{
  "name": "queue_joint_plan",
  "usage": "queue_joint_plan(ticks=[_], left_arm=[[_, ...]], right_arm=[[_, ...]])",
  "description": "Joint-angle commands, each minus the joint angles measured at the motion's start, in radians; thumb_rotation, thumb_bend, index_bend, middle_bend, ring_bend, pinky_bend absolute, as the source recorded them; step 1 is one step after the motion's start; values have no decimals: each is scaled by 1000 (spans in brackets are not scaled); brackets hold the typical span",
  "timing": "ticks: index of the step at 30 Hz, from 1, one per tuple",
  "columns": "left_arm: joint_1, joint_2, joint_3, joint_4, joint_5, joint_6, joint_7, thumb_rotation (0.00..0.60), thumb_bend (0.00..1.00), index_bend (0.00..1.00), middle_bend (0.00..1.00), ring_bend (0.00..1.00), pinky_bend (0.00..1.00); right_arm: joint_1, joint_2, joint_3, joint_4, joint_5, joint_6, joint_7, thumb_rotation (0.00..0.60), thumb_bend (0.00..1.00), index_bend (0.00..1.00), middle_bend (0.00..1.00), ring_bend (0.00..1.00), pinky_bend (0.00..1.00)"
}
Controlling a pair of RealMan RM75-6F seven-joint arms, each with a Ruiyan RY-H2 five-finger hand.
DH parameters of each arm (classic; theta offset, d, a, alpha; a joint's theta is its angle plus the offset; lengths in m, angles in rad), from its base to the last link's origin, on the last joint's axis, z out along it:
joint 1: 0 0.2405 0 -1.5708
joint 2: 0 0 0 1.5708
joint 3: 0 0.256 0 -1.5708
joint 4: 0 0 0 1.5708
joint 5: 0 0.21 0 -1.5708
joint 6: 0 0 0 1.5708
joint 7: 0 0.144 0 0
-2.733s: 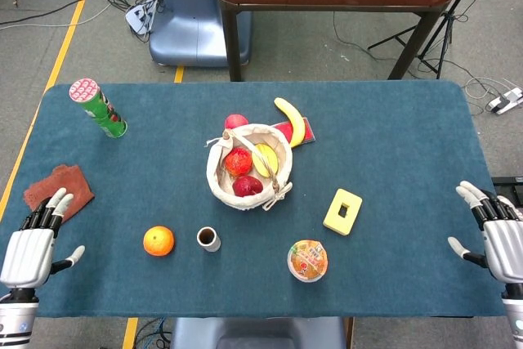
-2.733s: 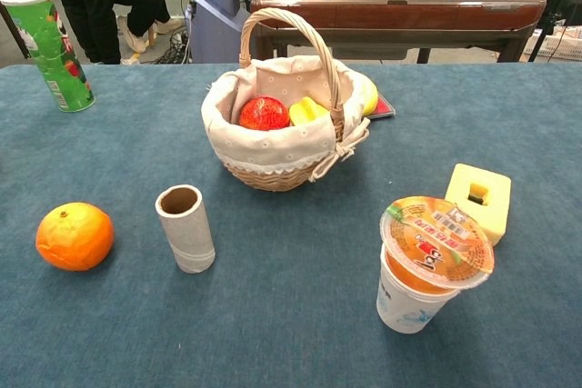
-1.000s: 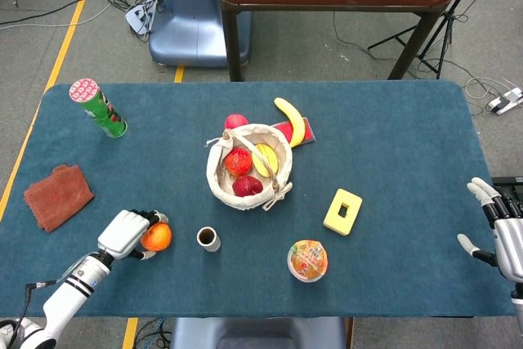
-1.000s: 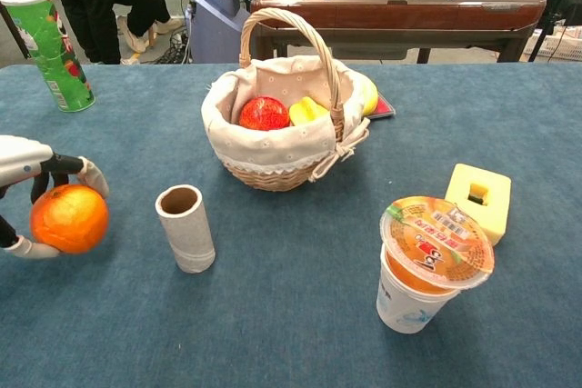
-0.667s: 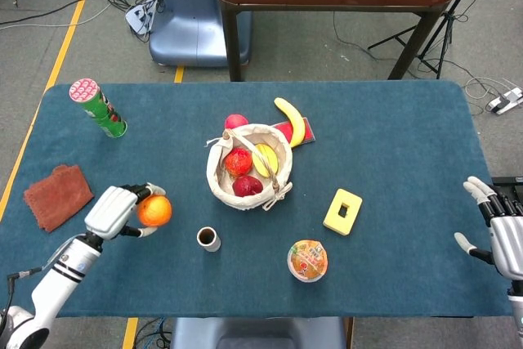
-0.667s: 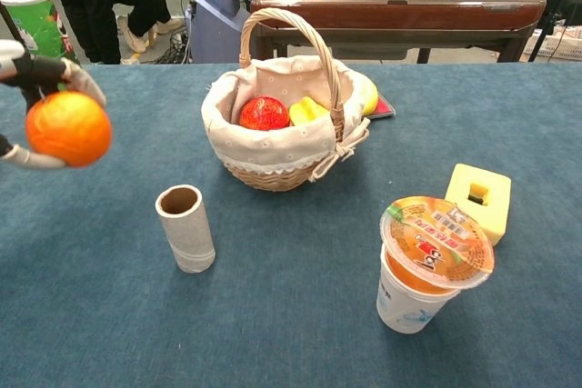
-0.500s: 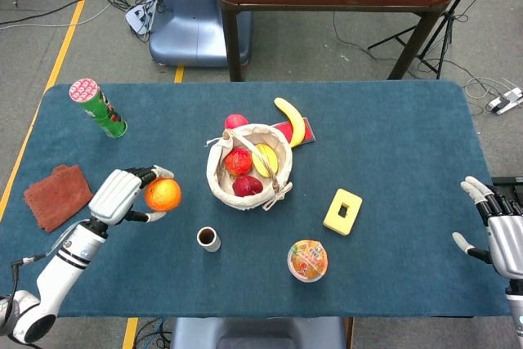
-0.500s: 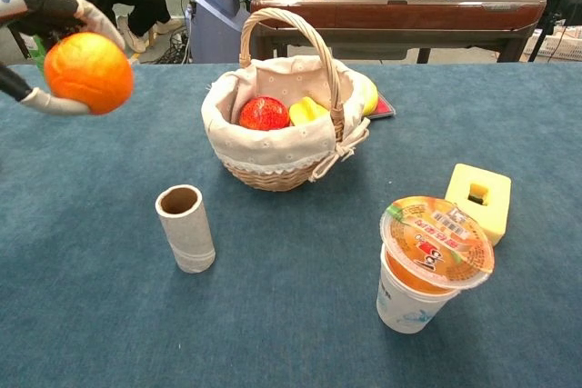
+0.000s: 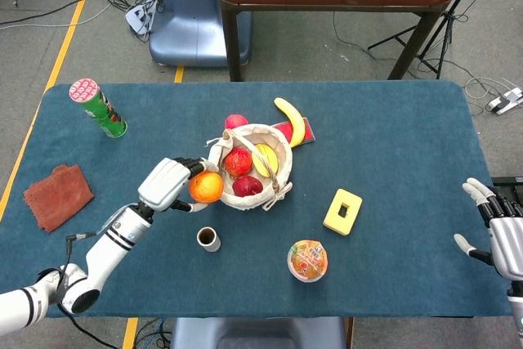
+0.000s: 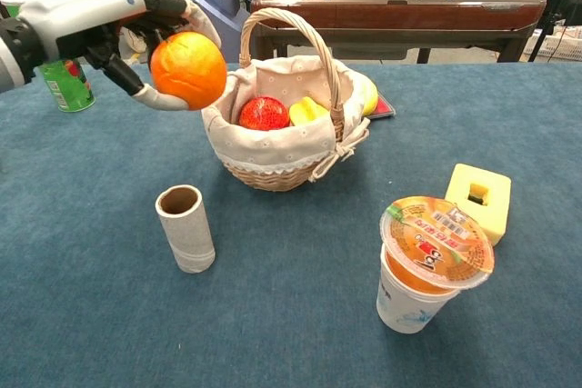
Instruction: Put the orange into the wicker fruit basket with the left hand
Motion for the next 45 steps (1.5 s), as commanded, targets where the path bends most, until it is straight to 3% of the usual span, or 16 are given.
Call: queue_joint_plan(ticks=[1,6,10,13,17,25,33,38,45], left_arm=[[-30,-37,-13,26,-22,-17,29,600,217,415,472,484,490],[-68,-75,-29,61,-69,-51,71,600,217,351,442,470,491],[-85,-94,-37,75,-117,-68,117,600,216,220,194,346,491],[-84,-105,-37,83,-124,-46,142,600,217,131,81,269,490],[-73,-98,-31,74,-130,-21,154,600,217,51,5,223,490],[24,-8,18,2,-118,96,197,600,217,58,0,219,491],[161,101,94,-65,-115,213,238,600,217,269,134,248,490],[239,172,139,-128,-144,249,271,600,217,280,145,249,490],[348,199,200,-184,-164,328,326,600,217,279,153,250,479]], right_arm=[[-2,1,0,1,1,2,2,600,170,148,166,138,272],[-7,4,-1,2,0,10,6,600,170,149,166,138,272],[-11,4,-1,4,3,14,11,600,170,148,166,138,272],[-14,6,-2,5,6,15,12,600,170,148,166,138,272],[-16,10,0,3,5,18,13,600,170,149,166,138,272],[-17,11,0,4,5,19,16,600,170,148,166,138,272],[-7,6,1,5,1,5,12,600,170,149,166,138,272],[4,5,1,3,2,-14,7,600,170,148,166,138,272],[17,2,-3,11,-9,-31,16,600,171,160,167,146,272]])
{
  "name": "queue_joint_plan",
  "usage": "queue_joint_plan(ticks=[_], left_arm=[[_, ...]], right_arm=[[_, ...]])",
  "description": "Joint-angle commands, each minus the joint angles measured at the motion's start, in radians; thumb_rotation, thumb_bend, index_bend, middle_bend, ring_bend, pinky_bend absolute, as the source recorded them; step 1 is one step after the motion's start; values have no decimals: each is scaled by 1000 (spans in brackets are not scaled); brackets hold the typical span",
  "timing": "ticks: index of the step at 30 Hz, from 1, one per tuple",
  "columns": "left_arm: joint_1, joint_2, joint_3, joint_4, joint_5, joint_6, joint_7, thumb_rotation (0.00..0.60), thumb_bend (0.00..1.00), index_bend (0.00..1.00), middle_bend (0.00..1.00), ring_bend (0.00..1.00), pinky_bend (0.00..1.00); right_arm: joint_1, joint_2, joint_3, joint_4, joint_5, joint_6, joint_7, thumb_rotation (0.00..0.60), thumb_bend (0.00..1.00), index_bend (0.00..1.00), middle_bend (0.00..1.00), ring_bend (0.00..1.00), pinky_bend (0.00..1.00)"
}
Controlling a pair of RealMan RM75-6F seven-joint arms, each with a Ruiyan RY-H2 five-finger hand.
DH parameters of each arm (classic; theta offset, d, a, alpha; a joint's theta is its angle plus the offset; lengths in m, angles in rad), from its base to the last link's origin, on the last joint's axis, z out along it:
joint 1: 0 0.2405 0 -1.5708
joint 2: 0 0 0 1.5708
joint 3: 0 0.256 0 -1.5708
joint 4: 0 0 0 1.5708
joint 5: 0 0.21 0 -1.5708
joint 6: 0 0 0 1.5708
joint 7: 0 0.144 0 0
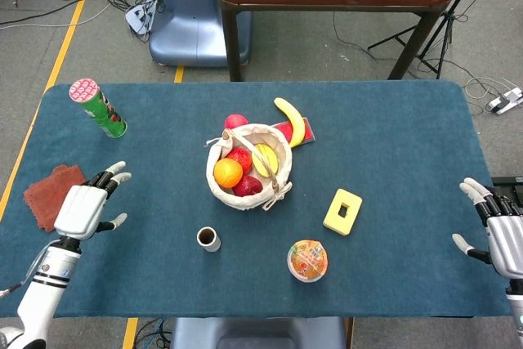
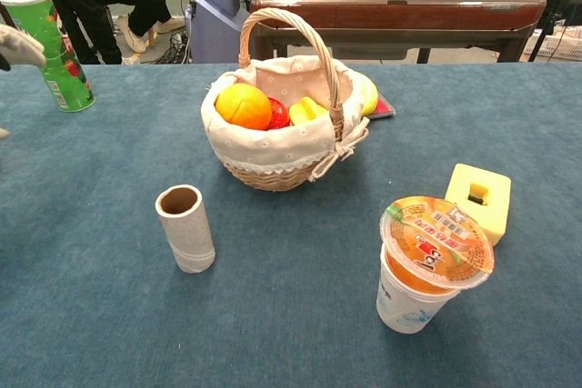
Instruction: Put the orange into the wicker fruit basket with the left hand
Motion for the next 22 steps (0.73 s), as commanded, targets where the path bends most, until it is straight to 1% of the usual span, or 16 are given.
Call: queue_joint_plan(ticks=[1,5,8,10,14,18,22], left_arm=[[68,10,40,-42,-21,53,46,600,217,279,153,250,476],[128,11,63,-97,-67,92,101,600,217,265,153,250,436],[166,-3,67,-115,-70,140,123,600,217,249,153,250,424],[190,-19,65,-115,-56,184,141,600,217,245,153,251,422],[219,-43,63,-109,-16,238,160,600,217,236,153,251,420],[228,-58,53,-93,32,267,167,600,217,233,153,251,414],[231,-56,48,-102,57,266,186,600,217,232,153,251,406]], right_arm=[[7,-3,-3,10,-11,-5,10,600,172,169,170,153,273],[14,-8,-6,18,-19,-12,16,600,173,178,176,160,273],[17,-11,-9,15,-14,-24,13,600,174,178,176,160,273],[19,-10,-11,10,-10,-32,9,600,174,178,176,160,273],[19,-10,-18,-2,-8,-41,4,600,174,178,176,160,273],[18,-12,-28,-10,-9,-51,3,600,174,178,176,160,273],[13,-17,-33,-9,-7,-48,10,600,174,178,176,160,273]])
